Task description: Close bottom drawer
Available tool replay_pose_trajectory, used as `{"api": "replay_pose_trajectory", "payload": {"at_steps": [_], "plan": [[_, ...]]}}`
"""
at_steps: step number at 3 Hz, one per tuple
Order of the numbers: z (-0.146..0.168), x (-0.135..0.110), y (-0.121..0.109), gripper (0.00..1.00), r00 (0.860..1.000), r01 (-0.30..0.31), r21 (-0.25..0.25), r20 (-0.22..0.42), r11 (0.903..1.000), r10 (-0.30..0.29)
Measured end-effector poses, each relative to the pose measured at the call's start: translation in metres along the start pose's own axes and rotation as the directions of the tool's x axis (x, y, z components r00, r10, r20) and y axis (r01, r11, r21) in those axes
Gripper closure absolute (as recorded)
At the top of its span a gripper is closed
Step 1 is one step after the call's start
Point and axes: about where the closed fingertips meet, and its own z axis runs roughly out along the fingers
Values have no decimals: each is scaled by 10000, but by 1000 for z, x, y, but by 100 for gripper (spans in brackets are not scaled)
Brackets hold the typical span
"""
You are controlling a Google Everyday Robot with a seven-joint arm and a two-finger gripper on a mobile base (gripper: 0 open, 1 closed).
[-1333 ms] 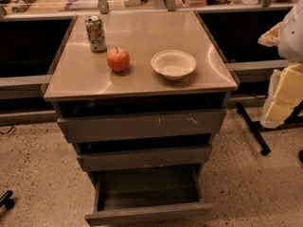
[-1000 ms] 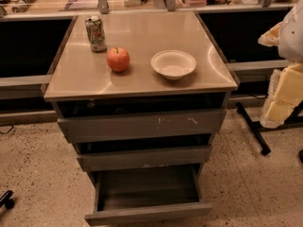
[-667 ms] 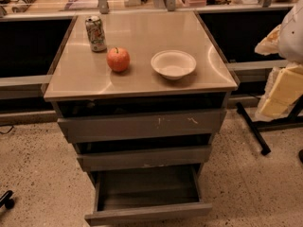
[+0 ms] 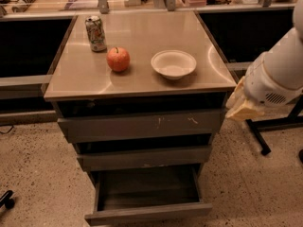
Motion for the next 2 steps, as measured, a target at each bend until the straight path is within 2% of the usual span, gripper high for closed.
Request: {"api": "replay_pose_trajectory", "payload": {"at_steps": [1, 2], "plan": [[92, 7, 7, 89, 9995, 219, -721, -199, 9972, -234], [175, 18, 31, 100, 9937, 393, -2078, -949, 9774, -602]]}}
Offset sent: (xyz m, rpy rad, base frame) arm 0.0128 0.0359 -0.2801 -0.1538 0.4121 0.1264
